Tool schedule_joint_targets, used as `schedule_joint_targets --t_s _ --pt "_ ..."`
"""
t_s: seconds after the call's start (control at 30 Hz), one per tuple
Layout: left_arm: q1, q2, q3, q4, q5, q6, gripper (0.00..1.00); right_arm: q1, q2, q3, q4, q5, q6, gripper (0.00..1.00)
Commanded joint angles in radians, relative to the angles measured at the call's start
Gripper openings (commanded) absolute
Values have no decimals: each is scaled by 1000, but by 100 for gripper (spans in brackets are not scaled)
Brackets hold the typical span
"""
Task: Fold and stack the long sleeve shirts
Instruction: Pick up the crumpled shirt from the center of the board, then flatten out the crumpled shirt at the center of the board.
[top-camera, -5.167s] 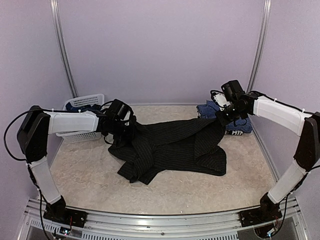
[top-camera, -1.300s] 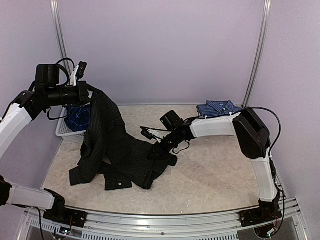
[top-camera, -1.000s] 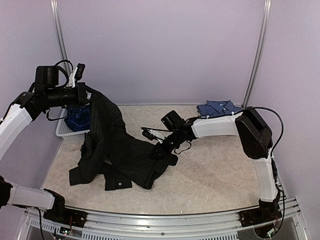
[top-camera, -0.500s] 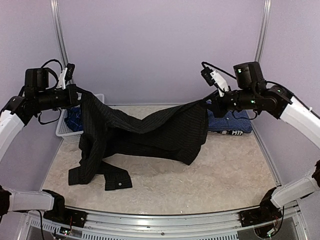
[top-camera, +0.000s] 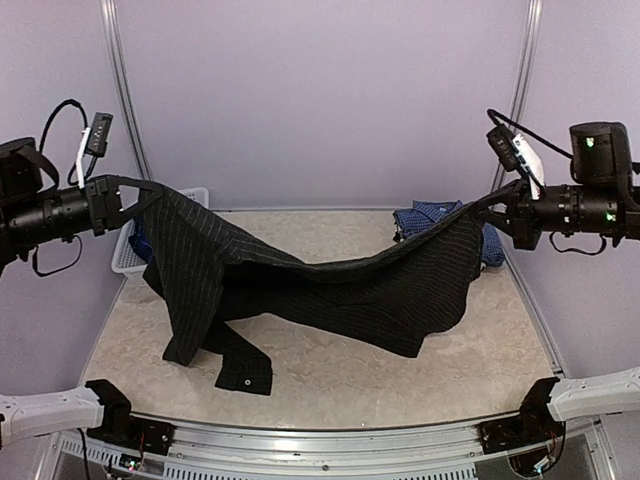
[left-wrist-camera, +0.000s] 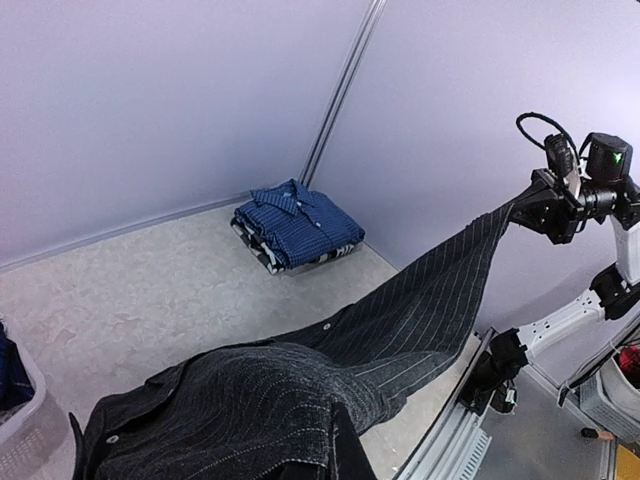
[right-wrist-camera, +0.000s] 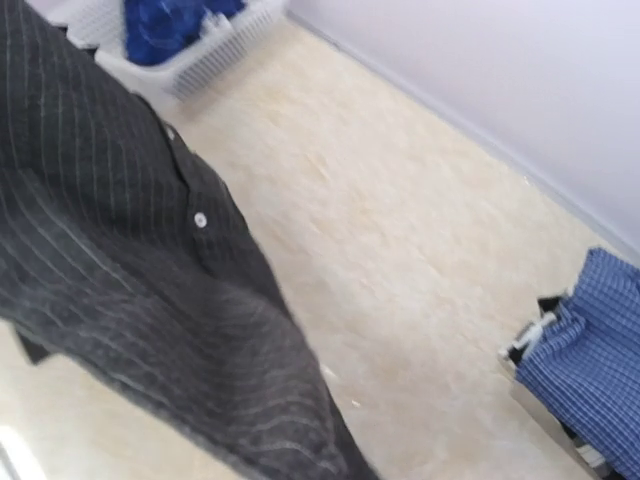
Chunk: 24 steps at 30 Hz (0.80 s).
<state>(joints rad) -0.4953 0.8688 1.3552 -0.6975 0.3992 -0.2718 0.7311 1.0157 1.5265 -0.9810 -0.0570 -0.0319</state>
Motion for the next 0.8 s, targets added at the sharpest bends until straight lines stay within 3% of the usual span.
schedule_joint_targets --t_s 0.0,0.13,0.3,0.43,0.63,0.7,0.77 --pt "-14 -171 9 -72 -27 -57 0 10 -133 62 -81 -135 77 0" --pt "-11 -229 67 -150 -22 -81 0 9 -208 143 -134 -180 135 0" --pt "4 -230 144 -134 4 -102 0 9 -217 157 -161 -144 173 0" --pt "8 -153 161 -133 -141 -114 0 9 -150 149 -148 0 184 0" --pt "64 114 105 -50 -320 -92 0 -9 56 100 -85 364 188 0" --pt "149 233 77 10 -248 -84 0 -109 148 52 -26 388 161 0" --pt "205 336 37 78 -226 -89 0 -246 241 -12 78 290 124 0"
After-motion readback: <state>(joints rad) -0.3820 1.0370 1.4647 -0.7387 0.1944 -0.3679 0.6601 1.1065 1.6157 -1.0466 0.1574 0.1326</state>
